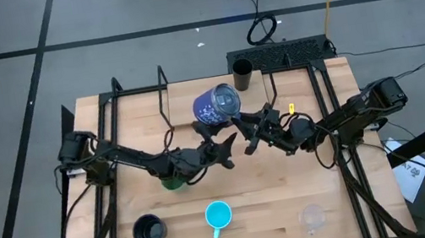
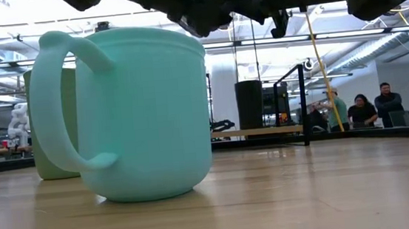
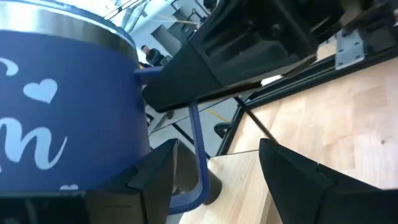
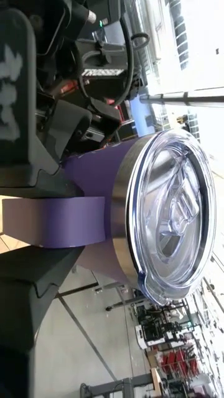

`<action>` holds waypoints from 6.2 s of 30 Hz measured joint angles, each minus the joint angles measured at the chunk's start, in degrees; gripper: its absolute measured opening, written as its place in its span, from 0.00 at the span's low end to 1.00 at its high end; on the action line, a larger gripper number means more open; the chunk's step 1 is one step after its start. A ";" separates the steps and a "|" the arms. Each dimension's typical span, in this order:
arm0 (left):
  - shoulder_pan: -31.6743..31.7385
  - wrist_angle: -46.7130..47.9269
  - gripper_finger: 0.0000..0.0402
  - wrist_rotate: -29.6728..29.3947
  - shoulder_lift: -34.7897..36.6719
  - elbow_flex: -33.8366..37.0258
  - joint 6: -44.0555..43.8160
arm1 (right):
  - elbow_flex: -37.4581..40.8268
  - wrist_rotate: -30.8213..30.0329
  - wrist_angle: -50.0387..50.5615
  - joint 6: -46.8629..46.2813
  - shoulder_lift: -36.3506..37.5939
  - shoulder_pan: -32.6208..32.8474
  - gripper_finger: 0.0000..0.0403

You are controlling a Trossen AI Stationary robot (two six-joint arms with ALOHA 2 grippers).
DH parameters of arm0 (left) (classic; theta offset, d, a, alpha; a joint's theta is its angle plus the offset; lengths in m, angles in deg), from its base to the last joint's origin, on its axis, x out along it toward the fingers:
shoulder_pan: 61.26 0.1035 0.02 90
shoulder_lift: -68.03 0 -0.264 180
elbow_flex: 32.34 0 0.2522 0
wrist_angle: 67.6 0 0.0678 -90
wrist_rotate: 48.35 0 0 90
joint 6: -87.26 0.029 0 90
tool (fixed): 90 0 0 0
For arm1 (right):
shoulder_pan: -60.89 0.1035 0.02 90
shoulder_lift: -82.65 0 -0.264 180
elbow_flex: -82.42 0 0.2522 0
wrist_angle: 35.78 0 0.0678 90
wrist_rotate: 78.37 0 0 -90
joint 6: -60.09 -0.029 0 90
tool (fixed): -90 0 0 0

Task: Stack small to large cups/mugs on shelf
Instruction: Put the purple mug on the shelf

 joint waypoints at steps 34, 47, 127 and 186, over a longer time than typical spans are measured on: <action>2.37 2.81 0.02 3.91 1.16 0.02 -3.35 | -0.02 1.37 1.49 1.74 0.00 0.28 0.26; 4.50 15.81 0.02 22.58 10.72 0.06 -14.53 | -0.09 0.89 2.65 8.83 3.96 3.77 0.47; 20.20 -9.68 0.02 53.87 7.29 9.84 -43.48 | 0.05 -4.07 35.98 19.22 19.92 15.34 0.52; 10.04 32.31 0.02 17.10 -0.20 -23.98 -5.63 | 0.00 -13.27 9.56 18.17 13.50 7.93 0.52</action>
